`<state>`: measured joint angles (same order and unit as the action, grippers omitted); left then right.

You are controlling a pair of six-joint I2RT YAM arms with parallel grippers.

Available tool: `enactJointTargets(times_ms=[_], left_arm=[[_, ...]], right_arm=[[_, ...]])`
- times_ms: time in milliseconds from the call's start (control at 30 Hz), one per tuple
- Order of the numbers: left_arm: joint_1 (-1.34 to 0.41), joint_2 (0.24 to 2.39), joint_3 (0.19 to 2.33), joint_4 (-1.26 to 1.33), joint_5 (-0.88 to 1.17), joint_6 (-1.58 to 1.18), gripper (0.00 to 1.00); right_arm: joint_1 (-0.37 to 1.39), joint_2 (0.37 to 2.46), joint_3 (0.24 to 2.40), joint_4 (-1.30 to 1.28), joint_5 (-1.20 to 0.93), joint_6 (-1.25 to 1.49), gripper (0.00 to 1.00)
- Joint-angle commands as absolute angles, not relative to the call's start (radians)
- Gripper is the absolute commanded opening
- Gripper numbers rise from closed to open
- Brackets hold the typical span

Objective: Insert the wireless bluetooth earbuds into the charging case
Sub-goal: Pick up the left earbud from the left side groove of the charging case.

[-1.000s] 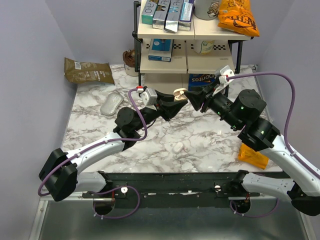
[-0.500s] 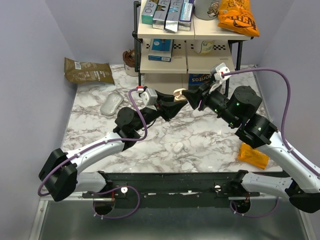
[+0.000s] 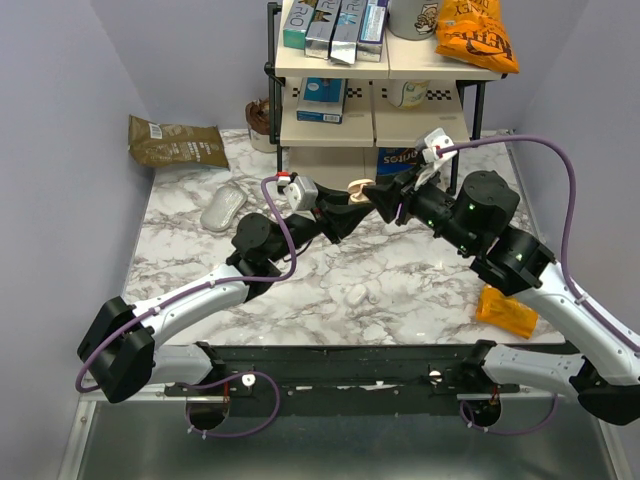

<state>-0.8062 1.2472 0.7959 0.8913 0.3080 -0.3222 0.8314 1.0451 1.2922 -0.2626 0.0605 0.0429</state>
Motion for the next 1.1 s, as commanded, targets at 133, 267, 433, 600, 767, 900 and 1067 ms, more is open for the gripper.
enactJointTargets(times_ms=[133, 267, 433, 600, 767, 900, 1067], left_arm=[[-0.807, 1.229, 0.815, 0.902, 0.319, -0.311, 0.00], [-0.807, 1.226, 0.813, 0.900, 0.321, -0.311, 0.00], [-0.807, 1.221, 0.811, 0.902, 0.322, -0.311, 0.00], [-0.808, 1.220, 0.810, 0.900, 0.321, -0.308, 0.00], [-0.807, 1.218, 0.807, 0.902, 0.321, -0.308, 0.00], [-0.807, 1.221, 0.807, 0.902, 0.324, -0.310, 0.00], [-0.808, 1.227, 0.815, 0.896, 0.328, -0.313, 0.00]], right_arm=[[0.836, 1.061, 1.344, -0.319, 0.034, 0.034, 0.42], [0.838, 1.074, 1.350, -0.333, 0.034, 0.032, 0.37], [0.836, 1.092, 1.358, -0.348, 0.031, 0.034, 0.35], [0.836, 1.101, 1.367, -0.360, 0.028, 0.035, 0.35], [0.836, 1.098, 1.365, -0.361, 0.032, 0.034, 0.25], [0.836, 1.094, 1.367, -0.359, 0.025, 0.029, 0.07], [0.836, 1.085, 1.365, -0.339, 0.015, 0.025, 0.01]])
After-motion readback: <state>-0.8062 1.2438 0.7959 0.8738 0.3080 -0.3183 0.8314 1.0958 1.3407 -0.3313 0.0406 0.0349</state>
